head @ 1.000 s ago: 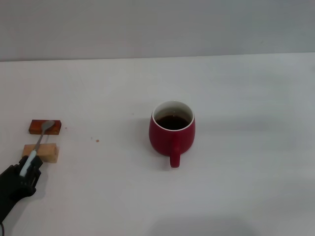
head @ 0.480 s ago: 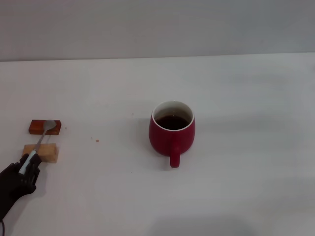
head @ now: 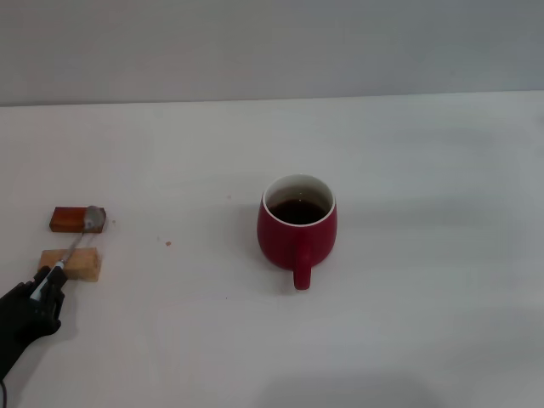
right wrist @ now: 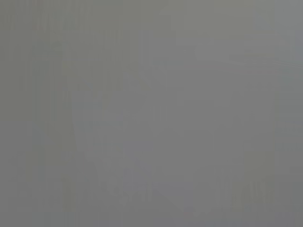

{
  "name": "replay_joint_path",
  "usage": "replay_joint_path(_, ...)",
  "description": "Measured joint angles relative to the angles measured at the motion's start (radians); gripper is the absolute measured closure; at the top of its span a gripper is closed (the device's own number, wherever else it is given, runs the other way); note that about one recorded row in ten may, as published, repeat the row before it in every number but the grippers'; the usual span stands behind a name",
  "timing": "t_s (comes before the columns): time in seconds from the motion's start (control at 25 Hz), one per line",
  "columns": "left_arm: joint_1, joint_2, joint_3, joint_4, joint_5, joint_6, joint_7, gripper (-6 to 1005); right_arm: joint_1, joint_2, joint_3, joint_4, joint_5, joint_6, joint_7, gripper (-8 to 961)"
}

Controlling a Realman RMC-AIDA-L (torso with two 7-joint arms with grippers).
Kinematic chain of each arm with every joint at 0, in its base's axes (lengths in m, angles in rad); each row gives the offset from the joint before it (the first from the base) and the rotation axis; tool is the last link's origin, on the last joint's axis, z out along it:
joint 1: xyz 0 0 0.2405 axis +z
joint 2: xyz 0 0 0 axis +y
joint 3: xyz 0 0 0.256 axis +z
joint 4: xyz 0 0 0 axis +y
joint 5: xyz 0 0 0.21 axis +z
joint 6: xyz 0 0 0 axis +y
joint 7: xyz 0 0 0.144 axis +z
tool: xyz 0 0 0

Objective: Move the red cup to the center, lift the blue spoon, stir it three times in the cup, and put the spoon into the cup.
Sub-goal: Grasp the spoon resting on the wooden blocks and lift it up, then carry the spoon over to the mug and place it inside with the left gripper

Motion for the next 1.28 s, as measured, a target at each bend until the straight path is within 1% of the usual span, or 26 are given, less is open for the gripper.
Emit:
replay_joint_path(0.2,-0.002,-0.001,-0.001,-0.003,-0.001,0.0,0.003,860,-0.006,0.001,-0.01,0.001,0.0,0.002,0.0,954)
replay_joint_path(0.56,-0.003,-0.001,-0.001,0.0,0.001,0.003,-0.002,860,-0.008,0.002,-0.01,0.013,0.0,0.01,0.0,954)
replay_joint_path(0.84,-0.001,0.001,-0.004,0.016,-0.002,0.035,-0.017,860,-0.015,0.002,-0.01,0.016,0.0,0.009,0.0,954)
replay_joint_path(0.96,-0.007,0.004,-0.009,0.035,0.0,0.053,-0.067,860,-0.018,0.003,-0.01,0.016,0.0,0.01,0.0,955)
replay_joint_path(1.0,-0.016,0.01,-0.006,0.074,0.005,0.056,-0.116,860,-0.021,0.005,-0.01,0.016,0.0,0.01,0.0,955)
replay_joint_path(1.08,-0.023,0.013,-0.003,0.097,0.006,0.055,-0.134,859,-0.024,0.008,-0.01,0.018,0.0,0.01,0.0,955)
replay_joint_path(1.12,-0.056,0.025,-0.002,0.146,0.027,0.049,-0.172,859,-0.027,0.009,-0.011,0.022,0.0,0.009,0.0,955)
replay_joint_path(1.16,-0.056,0.025,-0.002,0.146,0.027,0.049,-0.172,859,-0.027,0.009,-0.011,0.022,0.0,0.009,0.0,955)
replay_joint_path(1.28,-0.123,0.048,-0.018,0.201,0.086,0.023,-0.229,859,-0.036,0.011,-0.03,0.028,0.0,0.003,0.0,955)
